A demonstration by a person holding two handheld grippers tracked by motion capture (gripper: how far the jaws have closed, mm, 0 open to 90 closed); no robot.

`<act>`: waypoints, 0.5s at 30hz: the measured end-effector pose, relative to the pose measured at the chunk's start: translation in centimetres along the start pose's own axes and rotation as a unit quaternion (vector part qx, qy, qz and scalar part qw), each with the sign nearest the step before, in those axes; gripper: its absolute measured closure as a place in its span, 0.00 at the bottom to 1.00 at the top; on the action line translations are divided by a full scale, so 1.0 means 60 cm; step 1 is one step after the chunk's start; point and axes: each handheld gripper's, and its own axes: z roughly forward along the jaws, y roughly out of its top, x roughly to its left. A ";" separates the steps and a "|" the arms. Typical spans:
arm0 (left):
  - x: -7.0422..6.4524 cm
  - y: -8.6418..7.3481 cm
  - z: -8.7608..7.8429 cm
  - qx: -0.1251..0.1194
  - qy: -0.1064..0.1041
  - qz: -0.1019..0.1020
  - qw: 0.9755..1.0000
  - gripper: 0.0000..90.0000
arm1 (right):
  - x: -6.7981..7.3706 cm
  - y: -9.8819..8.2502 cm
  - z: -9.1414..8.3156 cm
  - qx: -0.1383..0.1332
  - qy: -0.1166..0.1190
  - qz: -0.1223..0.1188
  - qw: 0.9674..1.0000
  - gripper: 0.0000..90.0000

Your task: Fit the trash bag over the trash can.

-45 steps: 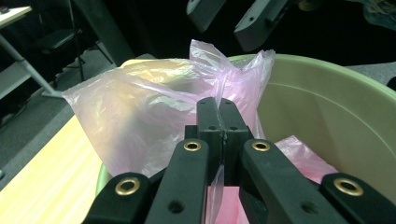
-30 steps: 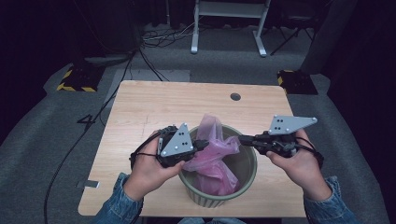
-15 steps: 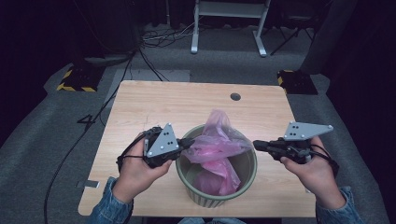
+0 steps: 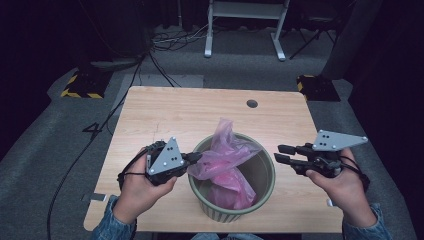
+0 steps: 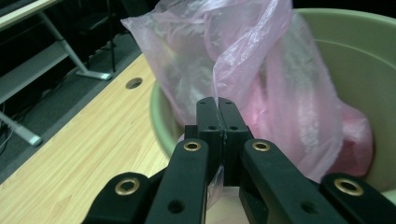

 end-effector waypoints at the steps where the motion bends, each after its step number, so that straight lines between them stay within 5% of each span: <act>1: -0.002 0.002 0.002 0.000 -0.002 0.002 1.000 1.00 | 0.002 0.005 0.005 -0.003 0.002 -0.005 1.000 0.65; 5: -0.004 0.005 0.007 -0.001 -0.006 0.006 1.000 1.00 | 0.007 0.023 0.019 -0.015 -0.008 -0.023 1.000 0.53; 9: -0.006 0.005 0.008 -0.001 -0.009 0.006 1.000 1.00 | 0.011 0.037 0.032 -0.025 0.012 -0.036 0.999 0.49; 13: -0.007 0.003 0.009 -0.001 -0.013 0.007 1.000 1.00 | 0.011 0.041 0.060 -0.012 0.035 -0.039 0.999 0.52; 15: -0.007 0.003 0.008 -0.003 -0.014 0.007 1.000 0.99 | 0.008 0.042 0.077 -0.002 0.055 -0.035 0.998 0.66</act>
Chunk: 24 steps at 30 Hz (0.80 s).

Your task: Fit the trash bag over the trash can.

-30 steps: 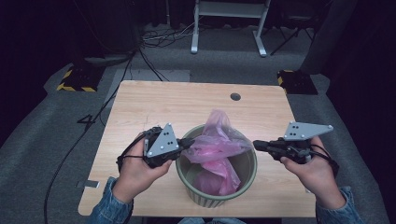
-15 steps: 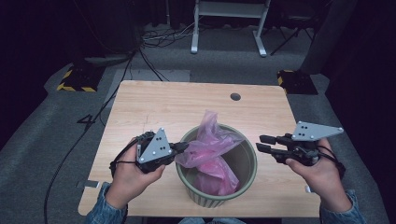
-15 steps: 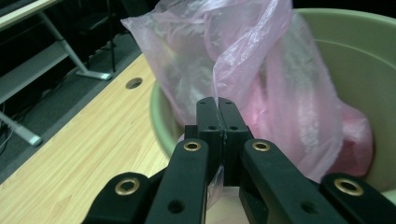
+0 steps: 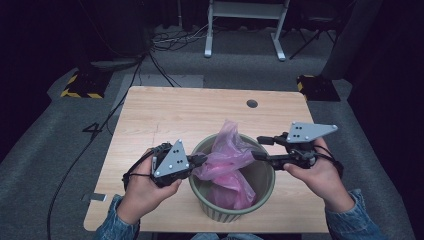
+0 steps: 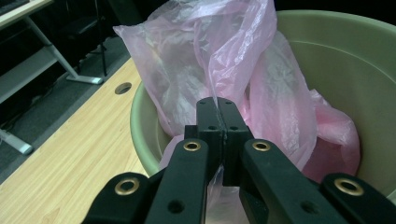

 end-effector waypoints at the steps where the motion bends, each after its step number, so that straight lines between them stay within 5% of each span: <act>1: 0.000 0.000 0.000 -0.001 0.000 0.000 1.000 0.97 | -0.001 0.000 0.007 0.007 0.013 0.000 1.000 0.77; 4: 0.000 0.003 0.000 -0.012 0.003 0.003 1.000 0.82 | 0.006 0.003 0.018 0.009 0.024 -0.001 1.000 1.00; 9: -0.003 0.016 0.004 -0.030 0.002 0.007 1.000 0.59 | 0.028 0.012 0.022 0.001 0.011 -0.007 1.000 1.00; 18: -0.033 0.046 0.037 -0.032 -0.037 0.026 0.998 0.48 | 0.034 0.022 0.019 -0.017 -0.003 0.006 1.000 1.00; 24: -0.040 0.056 0.062 -0.018 -0.045 0.025 0.998 0.55 | 0.041 0.026 0.023 -0.026 0.012 0.010 1.000 1.00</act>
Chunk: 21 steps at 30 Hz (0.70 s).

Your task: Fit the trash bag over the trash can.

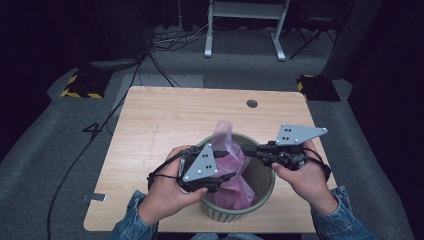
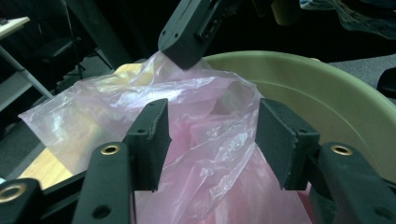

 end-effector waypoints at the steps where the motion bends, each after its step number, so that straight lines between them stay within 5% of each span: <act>1: 0.001 0.000 0.001 0.000 -0.001 -0.001 1.000 0.59 | 0.002 -0.001 0.002 0.001 0.003 0.000 1.000 1.00; 8: 0.016 -0.015 -0.003 0.009 0.012 -0.015 1.000 1.00 | 0.009 -0.008 0.003 0.000 0.013 -0.004 1.000 1.00; 14: 0.024 -0.022 -0.025 -0.002 0.034 -0.021 0.999 1.00 | -0.001 -0.017 -0.012 -0.002 0.001 0.006 1.000 1.00; 17: 0.026 -0.022 -0.031 -0.014 0.028 -0.035 0.999 0.98 | -0.006 -0.023 -0.019 -0.004 -0.005 0.013 1.000 1.00; 19: 0.022 -0.018 -0.030 -0.021 0.032 -0.035 0.999 0.75 | -0.007 -0.024 -0.020 -0.006 -0.005 0.015 1.000 1.00; 21: 0.016 -0.012 -0.027 -0.021 0.023 -0.030 0.999 0.63 | -0.006 -0.024 -0.019 -0.006 -0.005 0.015 1.000 1.00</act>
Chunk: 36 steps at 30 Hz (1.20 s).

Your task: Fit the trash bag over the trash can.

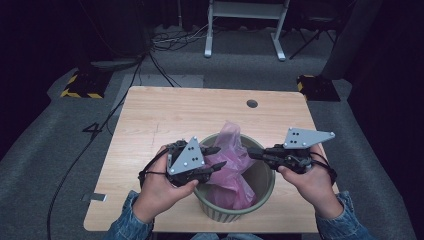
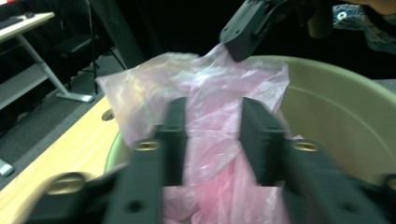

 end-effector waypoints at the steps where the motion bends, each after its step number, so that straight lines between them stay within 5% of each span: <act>1: -0.006 0.004 0.003 -0.002 -0.008 0.009 1.000 0.59 | 0.000 0.000 0.001 0.000 0.000 0.000 1.000 1.00; 6: -0.028 0.017 0.025 -0.002 -0.034 0.040 0.999 0.45 | -0.001 0.003 0.004 0.000 -0.002 0.004 1.000 1.00; 10: -0.028 0.019 0.045 0.011 -0.022 0.043 0.999 0.43 | 0.003 0.007 0.007 -0.001 0.002 0.009 1.000 1.00; 13: -0.023 0.016 0.056 0.025 -0.004 0.059 0.998 0.50 | 0.007 0.012 0.008 -0.004 0.007 0.011 1.000 1.00; 14: -0.021 0.015 0.055 0.032 -0.004 0.064 0.997 0.64 | 0.008 0.013 0.009 -0.004 0.011 0.014 1.000 1.00; 15: -0.018 0.014 0.052 0.033 -0.003 0.061 0.998 0.81 | 0.008 0.013 0.008 -0.004 0.011 0.015 1.000 1.00; 18: -0.006 0.010 0.033 0.024 0.013 0.039 0.999 0.99 | 0.003 0.009 0.002 -0.001 0.006 0.017 1.000 1.00; 26: 0.022 -0.017 -0.030 0.015 0.069 -0.002 0.998 1.00 | -0.015 -0.025 -0.038 0.005 -0.019 0.039 0.999 1.00; 36: 0.043 -0.070 -0.084 0.014 0.099 -0.057 0.993 1.00 | -0.036 -0.070 -0.084 0.007 -0.046 0.074 0.996 1.00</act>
